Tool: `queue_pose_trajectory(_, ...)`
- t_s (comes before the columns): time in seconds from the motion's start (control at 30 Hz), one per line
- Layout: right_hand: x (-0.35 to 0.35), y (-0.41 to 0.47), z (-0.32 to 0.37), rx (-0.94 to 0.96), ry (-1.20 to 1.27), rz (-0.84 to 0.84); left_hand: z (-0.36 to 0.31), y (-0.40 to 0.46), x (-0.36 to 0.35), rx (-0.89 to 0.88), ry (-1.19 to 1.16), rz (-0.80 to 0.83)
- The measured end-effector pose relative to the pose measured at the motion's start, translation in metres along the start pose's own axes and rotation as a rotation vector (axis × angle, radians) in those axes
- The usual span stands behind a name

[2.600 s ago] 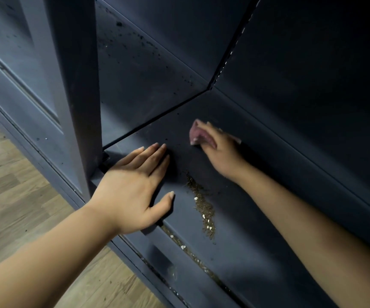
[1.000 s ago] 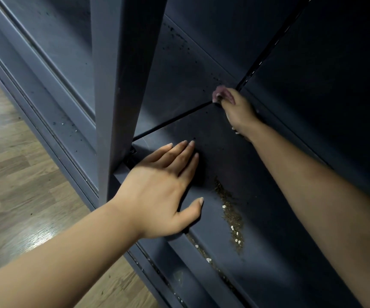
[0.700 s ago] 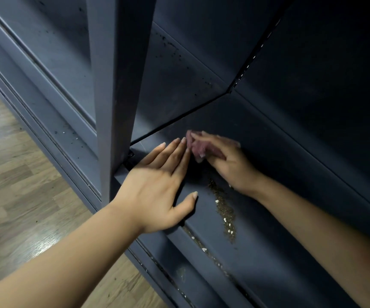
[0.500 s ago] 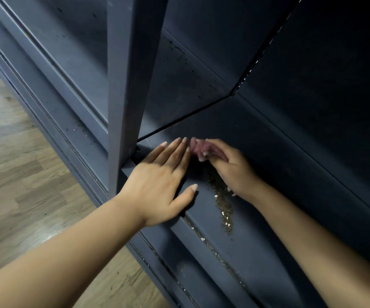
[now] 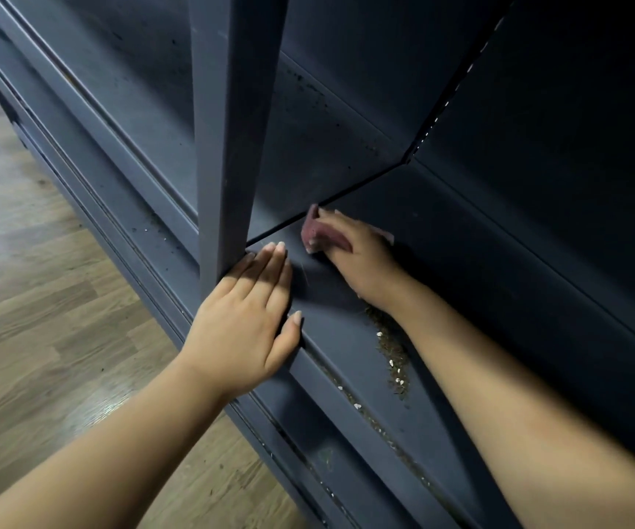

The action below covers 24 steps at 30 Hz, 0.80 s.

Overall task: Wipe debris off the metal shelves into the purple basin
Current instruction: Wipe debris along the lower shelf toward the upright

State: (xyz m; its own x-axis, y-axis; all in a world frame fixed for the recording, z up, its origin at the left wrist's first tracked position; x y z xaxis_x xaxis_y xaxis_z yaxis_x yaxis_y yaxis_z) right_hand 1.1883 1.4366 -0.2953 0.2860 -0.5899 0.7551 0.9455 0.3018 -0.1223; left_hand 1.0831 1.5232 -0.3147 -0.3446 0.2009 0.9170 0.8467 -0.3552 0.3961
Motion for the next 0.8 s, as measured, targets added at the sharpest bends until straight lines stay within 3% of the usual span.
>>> queue_pose_trajectory(0.23,0.025,-0.081,-0.029,0.106,-0.246,-0.020,-0.002,0.001,0.003,-0.004,0.024,-0.033)
queue_pose_trajectory(0.43,0.032,-0.074,-0.029,-0.017,-0.145,-0.063,-0.003,-0.005,0.002,0.031,0.001,-0.004)
queue_pose_trajectory(0.67,0.004,-0.039,0.032,0.071,-0.118,-0.099,0.006,-0.043,0.005,-0.012,-0.022,-0.004)
queue_pose_trajectory(0.8,-0.032,-0.028,0.045,0.088,-0.406,0.023,0.010,-0.045,0.002,-0.047,-0.028,0.009)
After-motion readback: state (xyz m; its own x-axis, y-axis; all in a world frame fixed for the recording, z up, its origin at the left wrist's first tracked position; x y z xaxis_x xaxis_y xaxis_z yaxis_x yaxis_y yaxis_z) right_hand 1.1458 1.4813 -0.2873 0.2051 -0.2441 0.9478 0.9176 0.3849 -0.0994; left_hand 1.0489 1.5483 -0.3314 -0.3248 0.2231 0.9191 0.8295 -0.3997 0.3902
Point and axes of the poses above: each hand's wrist, its own y-axis towards the middle knuckle, its own x-axis out of the back of the hand, z = x × y, the point moved 9 cm from there along y, towards the middle knuckle, and after that the axes turned 11 degrees about -x, right-handed, at the moved point
